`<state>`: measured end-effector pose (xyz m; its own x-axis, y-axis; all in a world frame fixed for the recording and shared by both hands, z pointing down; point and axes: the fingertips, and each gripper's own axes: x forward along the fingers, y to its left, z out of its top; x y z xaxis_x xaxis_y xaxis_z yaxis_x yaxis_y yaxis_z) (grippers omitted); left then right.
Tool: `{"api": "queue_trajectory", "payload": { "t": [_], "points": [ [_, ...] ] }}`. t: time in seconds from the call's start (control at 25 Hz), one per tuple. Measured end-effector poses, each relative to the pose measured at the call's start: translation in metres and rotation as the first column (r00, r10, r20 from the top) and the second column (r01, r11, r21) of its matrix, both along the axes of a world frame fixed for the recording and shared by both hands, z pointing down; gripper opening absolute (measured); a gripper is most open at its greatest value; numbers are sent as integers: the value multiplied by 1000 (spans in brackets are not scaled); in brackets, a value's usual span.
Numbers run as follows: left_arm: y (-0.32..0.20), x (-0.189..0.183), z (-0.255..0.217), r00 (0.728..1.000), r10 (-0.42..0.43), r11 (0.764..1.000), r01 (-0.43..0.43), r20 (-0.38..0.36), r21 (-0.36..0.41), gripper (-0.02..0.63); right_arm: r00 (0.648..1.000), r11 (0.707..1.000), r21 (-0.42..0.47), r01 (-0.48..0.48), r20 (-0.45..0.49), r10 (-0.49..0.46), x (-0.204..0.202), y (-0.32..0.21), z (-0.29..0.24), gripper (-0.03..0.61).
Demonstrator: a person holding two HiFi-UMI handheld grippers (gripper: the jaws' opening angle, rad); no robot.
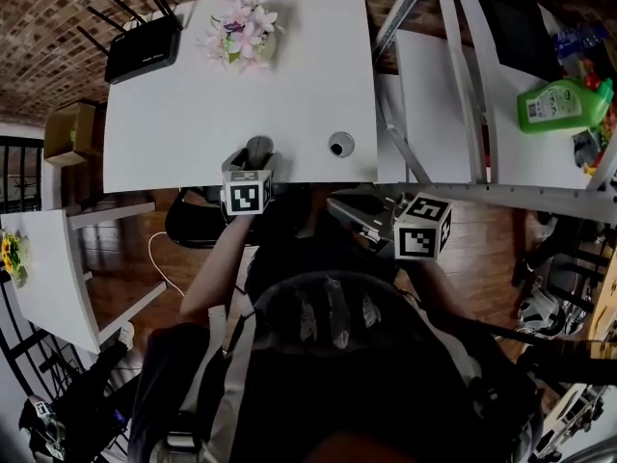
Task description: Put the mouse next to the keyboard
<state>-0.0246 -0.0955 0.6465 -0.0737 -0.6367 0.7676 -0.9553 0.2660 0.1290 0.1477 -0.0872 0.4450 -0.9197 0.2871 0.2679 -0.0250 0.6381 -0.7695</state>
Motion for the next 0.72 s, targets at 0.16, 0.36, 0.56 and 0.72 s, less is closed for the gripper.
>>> {"api": "queue_trajectory", "payload": {
  "t": [0.16, 0.36, 0.56, 0.72],
  "points": [
    [-7, 13, 3, 999, 33, 999, -33, 9, -33, 296, 1000, 999, -33, -8, 10, 8, 13, -9, 4, 3],
    [-13, 22, 6, 999, 29, 999, -29, 15, -45, 296, 1000, 1000, 8, 6, 9, -6, 25, -12, 8, 3],
    [-26, 38, 2, 999, 41, 999, -41, -6, -29, 296, 996, 988, 136, 77, -54, -70, 38, -4, 20, 3],
    [-36, 52, 8, 998, 63, 998, -63, -5, -31, 296, 996, 987, 141, 77, -63, -69, 47, -6, 22, 3]
  ]
}}
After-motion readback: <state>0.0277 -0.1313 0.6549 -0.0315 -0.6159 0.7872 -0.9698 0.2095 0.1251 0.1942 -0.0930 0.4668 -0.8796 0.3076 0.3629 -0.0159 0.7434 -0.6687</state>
